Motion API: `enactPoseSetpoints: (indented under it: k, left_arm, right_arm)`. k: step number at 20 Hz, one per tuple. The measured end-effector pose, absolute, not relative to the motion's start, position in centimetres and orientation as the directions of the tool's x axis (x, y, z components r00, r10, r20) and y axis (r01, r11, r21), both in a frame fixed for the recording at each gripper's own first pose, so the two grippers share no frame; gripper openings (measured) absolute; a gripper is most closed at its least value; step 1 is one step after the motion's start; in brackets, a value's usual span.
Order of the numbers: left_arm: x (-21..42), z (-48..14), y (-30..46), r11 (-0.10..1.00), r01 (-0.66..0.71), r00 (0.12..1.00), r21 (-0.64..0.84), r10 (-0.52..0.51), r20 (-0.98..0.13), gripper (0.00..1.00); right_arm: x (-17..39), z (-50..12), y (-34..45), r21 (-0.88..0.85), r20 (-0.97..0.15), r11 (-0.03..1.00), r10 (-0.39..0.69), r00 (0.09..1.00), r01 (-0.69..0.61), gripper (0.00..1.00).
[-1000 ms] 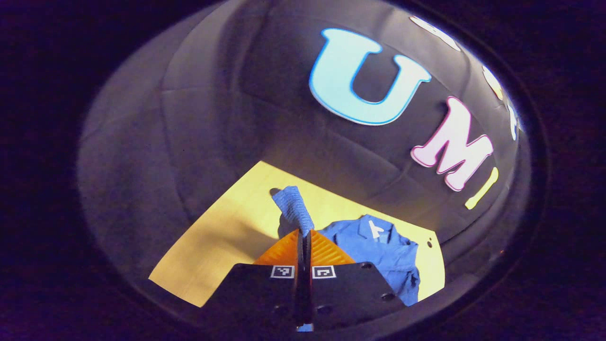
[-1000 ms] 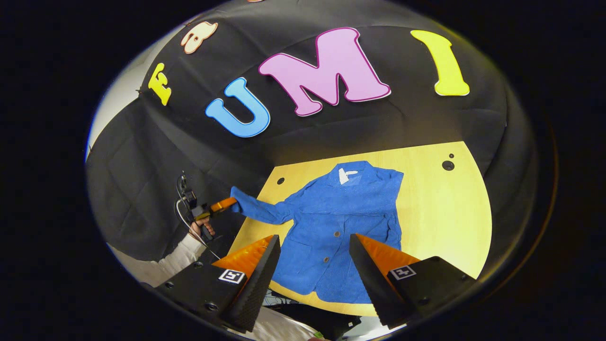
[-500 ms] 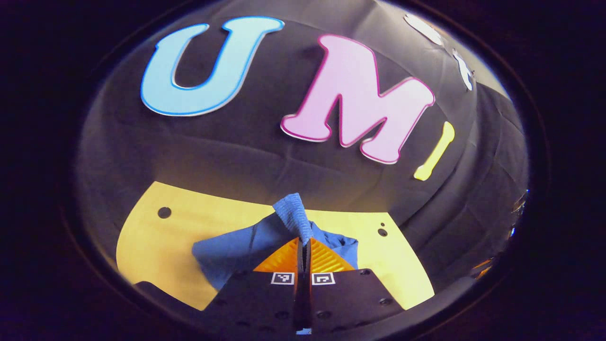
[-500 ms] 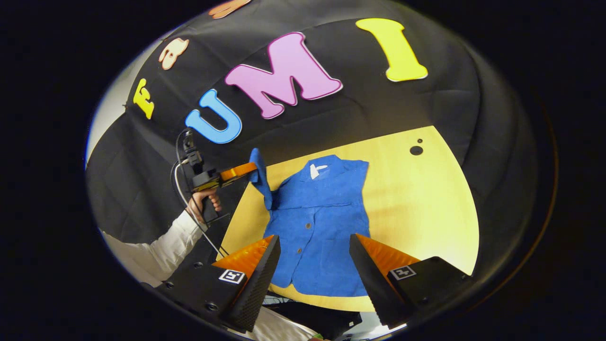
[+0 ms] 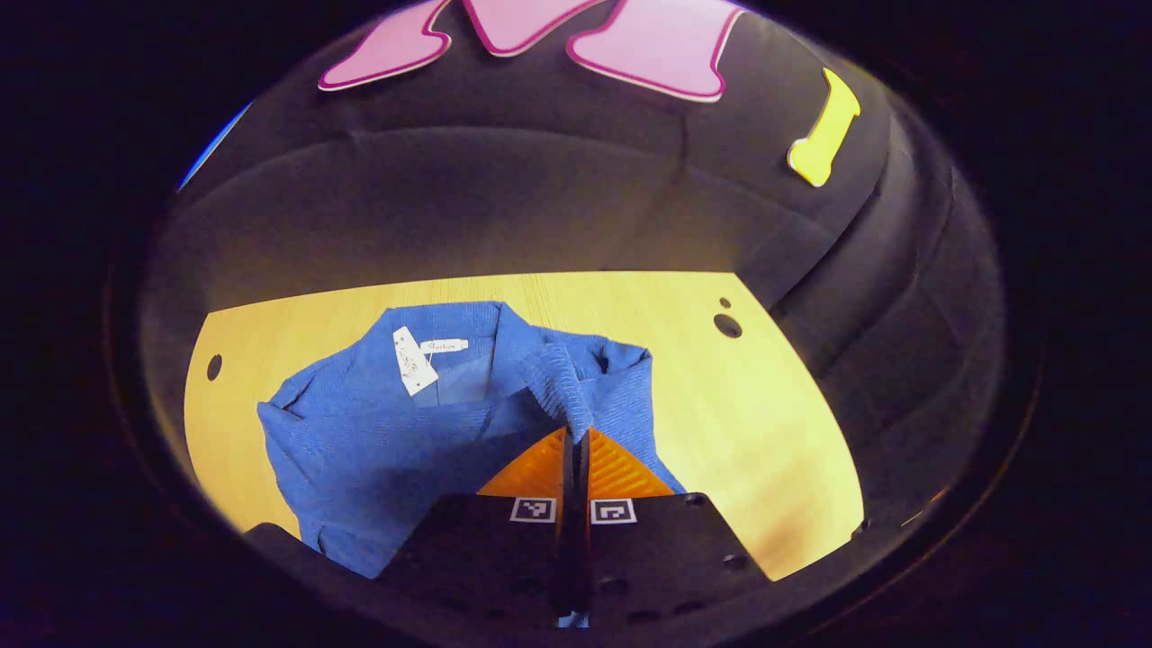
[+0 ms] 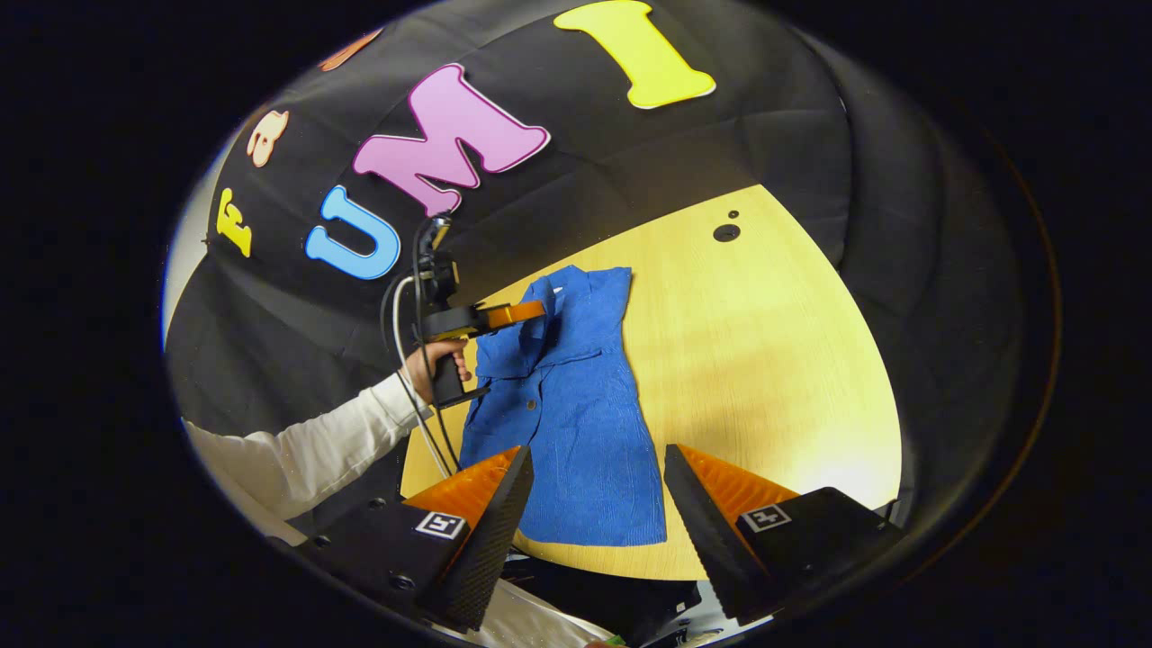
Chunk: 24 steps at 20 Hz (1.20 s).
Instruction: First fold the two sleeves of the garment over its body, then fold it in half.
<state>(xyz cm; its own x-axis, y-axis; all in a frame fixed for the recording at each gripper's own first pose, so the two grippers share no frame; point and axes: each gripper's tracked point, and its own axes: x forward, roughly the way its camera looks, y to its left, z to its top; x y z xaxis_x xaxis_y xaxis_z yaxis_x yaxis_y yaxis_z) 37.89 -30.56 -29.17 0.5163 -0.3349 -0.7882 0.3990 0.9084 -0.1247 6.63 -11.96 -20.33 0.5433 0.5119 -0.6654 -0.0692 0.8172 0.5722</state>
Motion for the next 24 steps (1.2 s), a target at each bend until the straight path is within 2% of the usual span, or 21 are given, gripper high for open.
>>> enactPoseSetpoints:
  k: [2,4,5,7,9,13,16,20,24]
  left_arm:
    - [37.1,-30.4,-32.1,0.903,0.4,0.476,-0.158,-0.352,-0.806,0.0]
    - [36.2,-29.6,-35.0,0.87,0.411,0.447,-0.27,-0.451,-0.773,0.02]
    - [36.0,-28.7,-36.1,0.85,0.421,0.442,-0.318,-0.498,-0.746,0.1]
    - [36.1,-27.4,-37.4,0.837,0.434,0.466,-0.332,-0.524,-0.713,0.55]
    - [35.9,-25.3,-36.5,0.845,0.45,0.503,-0.289,-0.507,-0.7,0.83]
    - [31.8,-23.2,-31.1,0.872,0.434,0.519,-0.228,-0.449,-0.728,0.83]
    - [25.4,-24.0,-23.4,0.914,0.359,0.493,-0.188,-0.357,-0.794,0.83]
    - [14.8,-28.1,-10.9,0.969,0.232,0.43,-0.085,-0.181,-0.885,0.86]
    - [7.0,-32.4,-3.3,0.992,0.08,0.314,-0.1,-0.12,-0.942,0.86]
  right_arm:
    - [6.2,-21.3,-12.8,0.578,-0.671,0.815,0.508,0.54,-0.049,0.94]
    - [5.8,-22.4,-13.5,0.579,-0.682,0.815,0.502,0.532,-0.027,0.94]
    - [5.6,-22.6,-13.5,0.583,-0.683,0.812,0.505,0.528,-0.022,0.94]
    - [5.2,-22.8,-13.6,0.588,-0.682,0.809,0.507,0.527,-0.017,0.94]
    - [4.9,-23.0,-13.5,0.59,-0.681,0.807,0.507,0.528,-0.015,0.94]
    - [4.5,-23.0,-11.7,0.596,-0.677,0.802,0.525,0.516,-0.034,0.94]
    - [3.9,-24.3,-9.4,0.573,-0.696,0.817,0.527,0.488,-0.065,0.94]
    - [1.4,-28.0,-5.2,0.536,-0.765,0.838,0.531,0.364,-0.098,0.94]
    - [-0.3,-31.8,-2.4,0.48,-0.837,0.871,0.49,0.242,-0.106,0.95]
